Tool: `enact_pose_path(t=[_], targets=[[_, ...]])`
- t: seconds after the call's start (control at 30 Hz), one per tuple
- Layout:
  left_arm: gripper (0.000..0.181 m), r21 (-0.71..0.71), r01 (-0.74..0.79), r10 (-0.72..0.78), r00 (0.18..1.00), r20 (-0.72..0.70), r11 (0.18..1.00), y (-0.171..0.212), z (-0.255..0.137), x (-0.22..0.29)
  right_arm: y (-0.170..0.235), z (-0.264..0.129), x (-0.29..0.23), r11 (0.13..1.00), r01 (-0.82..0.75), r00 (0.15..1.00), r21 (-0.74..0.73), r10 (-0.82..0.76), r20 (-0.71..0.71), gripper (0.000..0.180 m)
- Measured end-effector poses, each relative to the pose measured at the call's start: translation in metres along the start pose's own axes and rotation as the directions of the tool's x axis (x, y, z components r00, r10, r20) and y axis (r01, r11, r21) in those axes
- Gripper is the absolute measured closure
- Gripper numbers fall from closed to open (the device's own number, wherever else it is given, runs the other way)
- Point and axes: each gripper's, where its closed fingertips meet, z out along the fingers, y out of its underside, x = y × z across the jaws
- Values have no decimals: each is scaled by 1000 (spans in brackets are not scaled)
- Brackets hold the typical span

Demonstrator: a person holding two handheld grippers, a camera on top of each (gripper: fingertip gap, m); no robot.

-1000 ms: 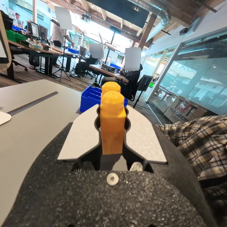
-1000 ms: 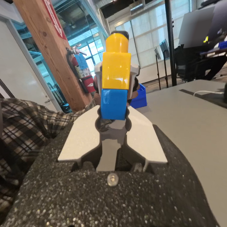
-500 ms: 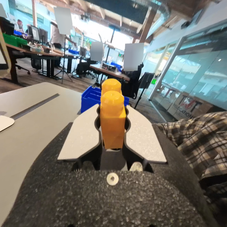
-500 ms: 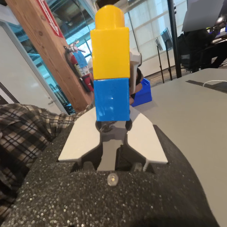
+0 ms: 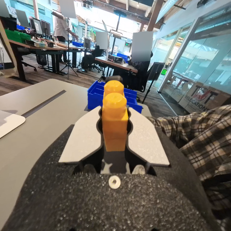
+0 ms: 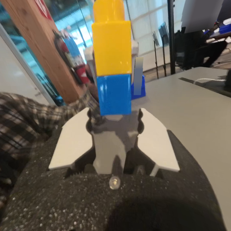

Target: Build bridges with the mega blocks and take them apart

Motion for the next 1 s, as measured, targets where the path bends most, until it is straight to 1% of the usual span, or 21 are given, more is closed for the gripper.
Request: enact_pose_path(t=[0.07,0.17,0.23,0.33,0.4,0.57,0.67,0.73,0.77,0.9,0.93,1.0], targets=[[144,-27,-52,52,999,-4,998,0,-3,2,0,-23,2,993,80,995,-81,-85,-60,104],[144,-81,-87,83,995,-55,993,7,2,10,-42,-50,-5,986,148,981,-72,-155,-112,109],[144,-100,-111,101,990,-95,989,12,8,18,-63,-56,-14,975,195,972,-109,-207,-113,113],[144,-136,-149,136,986,-102,979,19,16,23,-77,-53,-28,962,205,972,-179,-221,-74,119],[144,-149,-168,155,983,-98,974,22,20,26,-80,-50,-36,953,205,974,-222,-221,-51,128],[144,-178,-215,201,975,-92,960,25,26,32,-75,-44,-38,912,171,974,-373,-213,-73,128],[144,-192,-241,228,970,-88,951,26,29,35,-68,-40,-39,879,143,978,-454,-197,-73,134],[144,-194,-247,235,968,-87,949,25,30,38,-58,-38,-39,837,124,980,-532,-188,-68,140],[144,-203,-250,238,968,-81,947,26,30,38,-56,-37,-42,822,124,982,-556,-182,-50,147],[144,-227,-246,230,968,-98,942,30,33,40,-54,-41,-43,747,166,963,-643,-263,-57,150],[142,-227,-248,231,968,-100,942,30,35,41,-55,-44,-45,738,159,964,-656,-260,-59,150],[115,-218,-235,224,972,-73,947,26,36,40,-62,-55,-48,736,138,964,-662,-254,-82,150]])
